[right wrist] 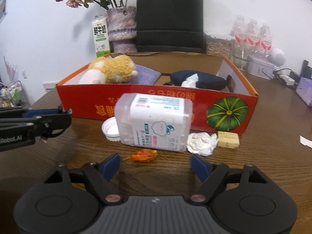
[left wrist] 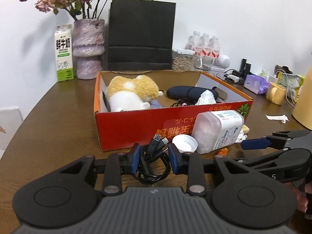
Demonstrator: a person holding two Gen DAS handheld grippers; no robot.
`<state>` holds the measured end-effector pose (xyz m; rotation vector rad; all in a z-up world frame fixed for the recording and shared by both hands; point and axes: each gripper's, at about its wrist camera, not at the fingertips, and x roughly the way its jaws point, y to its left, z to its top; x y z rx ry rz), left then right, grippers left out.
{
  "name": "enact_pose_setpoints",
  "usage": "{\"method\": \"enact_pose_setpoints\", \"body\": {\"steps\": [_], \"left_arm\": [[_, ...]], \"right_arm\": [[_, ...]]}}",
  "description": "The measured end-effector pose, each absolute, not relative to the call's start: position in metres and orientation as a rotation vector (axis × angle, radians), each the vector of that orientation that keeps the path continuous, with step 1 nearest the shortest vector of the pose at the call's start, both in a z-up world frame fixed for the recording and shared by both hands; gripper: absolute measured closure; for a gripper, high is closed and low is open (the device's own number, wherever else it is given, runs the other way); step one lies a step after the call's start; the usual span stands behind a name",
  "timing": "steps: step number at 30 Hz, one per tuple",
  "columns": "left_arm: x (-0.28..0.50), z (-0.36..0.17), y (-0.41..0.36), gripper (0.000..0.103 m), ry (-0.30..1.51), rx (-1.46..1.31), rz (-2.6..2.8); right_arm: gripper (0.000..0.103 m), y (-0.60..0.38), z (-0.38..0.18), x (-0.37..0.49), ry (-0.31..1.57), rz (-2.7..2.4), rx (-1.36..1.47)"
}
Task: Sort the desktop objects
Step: 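Grasp the black coiled cable with the left gripper while the right grasps the small orange piece, then carry the black cable and orange piece with both grippers over the box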
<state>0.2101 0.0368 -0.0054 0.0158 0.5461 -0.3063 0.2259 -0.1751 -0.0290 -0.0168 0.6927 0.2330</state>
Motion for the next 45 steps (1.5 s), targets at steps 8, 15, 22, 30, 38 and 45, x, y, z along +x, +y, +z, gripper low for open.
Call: {"method": "enact_pose_setpoints", "body": {"steps": [8,15,22,30,38,45], "left_arm": [[0.210,-0.009,0.040,0.071,0.562,-0.002,-0.273],[0.211,-0.012,0.039,0.071,0.573,-0.004,-0.269],[0.210,-0.011,0.035,0.071,0.569,-0.008,-0.262],[0.202,-0.004,0.028,0.071,0.548,-0.012,-0.261],[0.190,0.018,0.019,0.072,0.477,-0.015,-0.255],[0.195,0.044,0.006,0.073,0.406,-0.023,-0.268]], "right_arm": [[0.046,-0.168,-0.030,0.236,0.696,0.263,-0.008],[0.078,-0.167,-0.030,0.232,0.680,0.271,-0.004],[0.087,-0.170,-0.028,0.225,0.662,0.288,0.003],[0.087,-0.179,-0.023,0.210,0.634,0.301,0.015],[0.087,-0.194,0.003,0.194,0.558,0.312,0.015],[0.087,-0.207,0.037,0.197,0.455,0.319,-0.005]]}}
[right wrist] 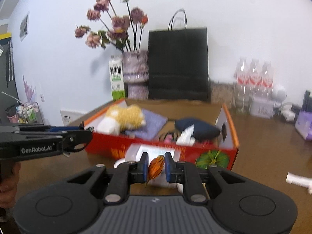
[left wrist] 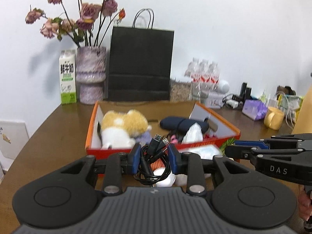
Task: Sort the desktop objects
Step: 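Carry the black cable and orange piece with both grippers over the box, then open both grippers to drop the cable and orange piece into the box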
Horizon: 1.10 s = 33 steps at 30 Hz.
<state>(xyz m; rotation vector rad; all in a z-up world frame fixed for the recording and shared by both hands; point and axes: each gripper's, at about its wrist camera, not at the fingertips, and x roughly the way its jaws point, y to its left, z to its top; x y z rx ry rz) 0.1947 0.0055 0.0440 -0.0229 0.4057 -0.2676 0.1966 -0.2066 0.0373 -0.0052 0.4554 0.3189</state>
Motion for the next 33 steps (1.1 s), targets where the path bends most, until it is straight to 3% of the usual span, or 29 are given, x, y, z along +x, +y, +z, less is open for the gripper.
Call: {"method": "enact_pose_setpoints", "body": {"steps": [13,33], "left_arm": [[0.264,0.071,-0.029,0.073,0.340,-0.069,-0.274],[0.324,0.008,-0.054,0.073,0.481,0.051,-0.202]], "right_arm": [[0.087,-0.213,0.072,0.270,0.357,0.313,-0.008],[0.087,-0.238,0.017,0.329,0.434,0.299,0.080]]}}
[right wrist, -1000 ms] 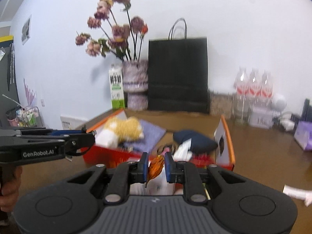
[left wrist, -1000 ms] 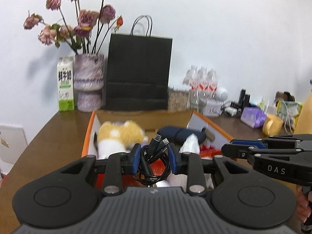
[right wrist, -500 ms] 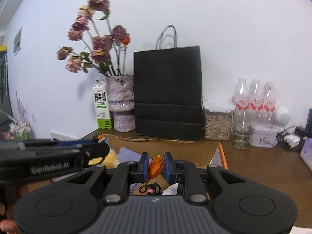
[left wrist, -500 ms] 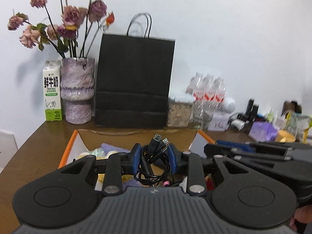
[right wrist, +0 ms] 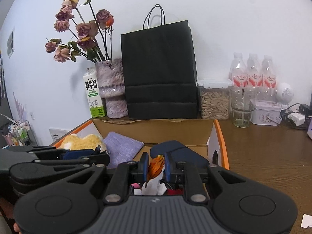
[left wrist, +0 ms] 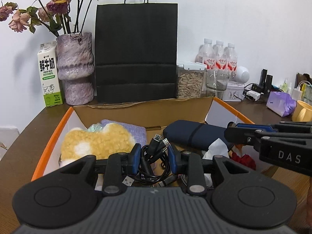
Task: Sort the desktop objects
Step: 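Open both grippers to drop the cable and orange piece into the box, then move both open grippers from the box back toward the items on the desk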
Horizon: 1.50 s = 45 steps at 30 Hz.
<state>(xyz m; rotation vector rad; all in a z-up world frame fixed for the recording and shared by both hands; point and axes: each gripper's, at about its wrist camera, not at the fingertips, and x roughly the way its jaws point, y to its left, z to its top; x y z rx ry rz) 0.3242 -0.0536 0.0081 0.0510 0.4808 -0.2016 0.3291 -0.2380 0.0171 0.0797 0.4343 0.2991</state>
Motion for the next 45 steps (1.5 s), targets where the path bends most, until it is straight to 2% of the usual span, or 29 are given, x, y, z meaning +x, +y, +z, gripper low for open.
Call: {"method": "enact_pose_setpoints", "body": {"steps": [6,8,10,11,13,14,15,16,45], "left_arm": [[0.319,0.011,-0.053,0.069,0.442,0.072,-0.154],[0.315,0.015,-0.052,0.058,0.408,0.074,-0.135],[0.311,0.020,-0.051,0.028,0.376,0.076,-0.114],[0.308,0.022,-0.051,0.021,0.361,0.078,-0.108],[0.305,0.026,-0.052,0.004,0.338,0.092,-0.079],[0.303,0.028,-0.051,0.000,0.326,0.096,-0.065],[0.302,0.030,-0.050,0.000,0.310,0.092,-0.048],[0.301,0.032,-0.048,0.000,0.305,0.086,-0.041],[0.232,0.044,-0.016,0.000,0.311,-0.021,0.013]], "right_arm": [[0.084,-0.236,0.014,0.329,0.434,0.298,0.079],[0.069,-0.238,0.016,0.326,0.426,0.292,0.083],[0.037,-0.240,0.018,0.323,0.411,0.293,0.094],[0.032,-0.241,0.019,0.321,0.403,0.293,0.092],[0.015,-0.241,0.022,0.316,0.381,0.284,0.087],[0.010,-0.242,0.023,0.314,0.370,0.280,0.091],[0.003,-0.244,0.025,0.313,0.363,0.280,0.098],[0.000,-0.246,0.027,0.311,0.358,0.273,0.105],[0.000,-0.245,0.056,0.252,0.309,0.322,0.070]]}}
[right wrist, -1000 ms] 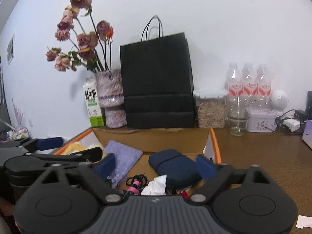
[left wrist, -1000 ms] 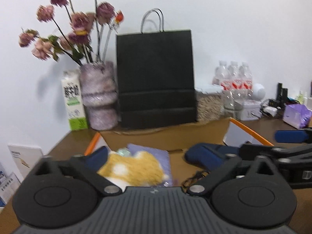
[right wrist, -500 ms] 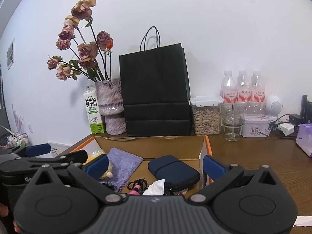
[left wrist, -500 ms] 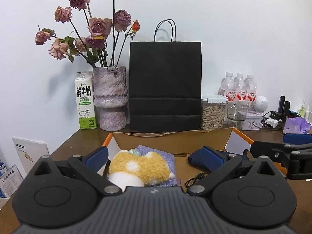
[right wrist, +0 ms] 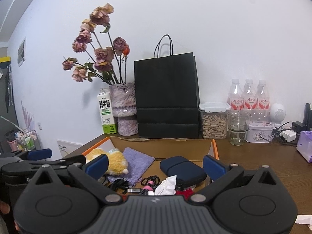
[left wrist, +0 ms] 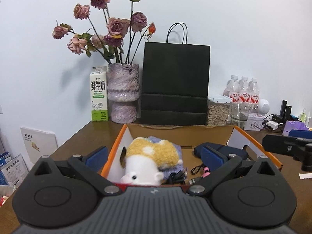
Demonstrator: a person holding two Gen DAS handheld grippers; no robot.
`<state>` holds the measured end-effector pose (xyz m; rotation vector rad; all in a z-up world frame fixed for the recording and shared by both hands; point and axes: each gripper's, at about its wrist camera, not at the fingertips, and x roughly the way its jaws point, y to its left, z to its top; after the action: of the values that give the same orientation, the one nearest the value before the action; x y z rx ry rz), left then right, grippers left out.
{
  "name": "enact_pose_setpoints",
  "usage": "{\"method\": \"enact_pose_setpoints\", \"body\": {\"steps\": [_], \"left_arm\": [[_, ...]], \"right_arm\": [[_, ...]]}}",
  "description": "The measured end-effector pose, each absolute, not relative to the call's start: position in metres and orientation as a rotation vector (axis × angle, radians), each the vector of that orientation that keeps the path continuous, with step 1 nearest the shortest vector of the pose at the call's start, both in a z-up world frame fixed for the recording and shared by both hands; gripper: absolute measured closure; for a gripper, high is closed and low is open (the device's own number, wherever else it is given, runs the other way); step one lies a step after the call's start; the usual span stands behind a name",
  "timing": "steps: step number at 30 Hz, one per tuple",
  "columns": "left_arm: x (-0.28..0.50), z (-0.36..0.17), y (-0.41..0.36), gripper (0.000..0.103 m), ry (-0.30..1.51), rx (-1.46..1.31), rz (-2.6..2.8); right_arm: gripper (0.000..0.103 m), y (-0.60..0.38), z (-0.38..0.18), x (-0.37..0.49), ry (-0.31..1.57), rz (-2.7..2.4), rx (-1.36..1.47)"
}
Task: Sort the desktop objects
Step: 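Move both open grippers from the box back toward the items on the desk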
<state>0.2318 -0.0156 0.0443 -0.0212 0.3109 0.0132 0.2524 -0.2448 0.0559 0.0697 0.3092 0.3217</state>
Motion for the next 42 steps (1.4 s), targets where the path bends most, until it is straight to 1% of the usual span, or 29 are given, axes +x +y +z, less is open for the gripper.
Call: {"method": "enact_pose_setpoints", "body": {"steps": [10,22,33,42], "left_arm": [[0.199,0.038,-0.001,0.000,0.335,-0.025,0.026],[0.181,0.017,0.009,0.000,0.417,-0.026,0.034],[0.180,-0.004,0.019,0.000,0.503,-0.033,0.047],[0.198,-0.013,0.005,0.000,0.560,0.021,0.003]], "right_arm": [[0.000,-0.250,0.048,0.221,0.343,0.312,0.037],[0.000,-0.258,0.015,0.198,0.456,0.277,-0.008],[0.000,-0.261,-0.017,0.197,0.570,0.249,-0.055],[0.000,-0.263,-0.026,0.213,0.610,0.215,-0.068]]}}
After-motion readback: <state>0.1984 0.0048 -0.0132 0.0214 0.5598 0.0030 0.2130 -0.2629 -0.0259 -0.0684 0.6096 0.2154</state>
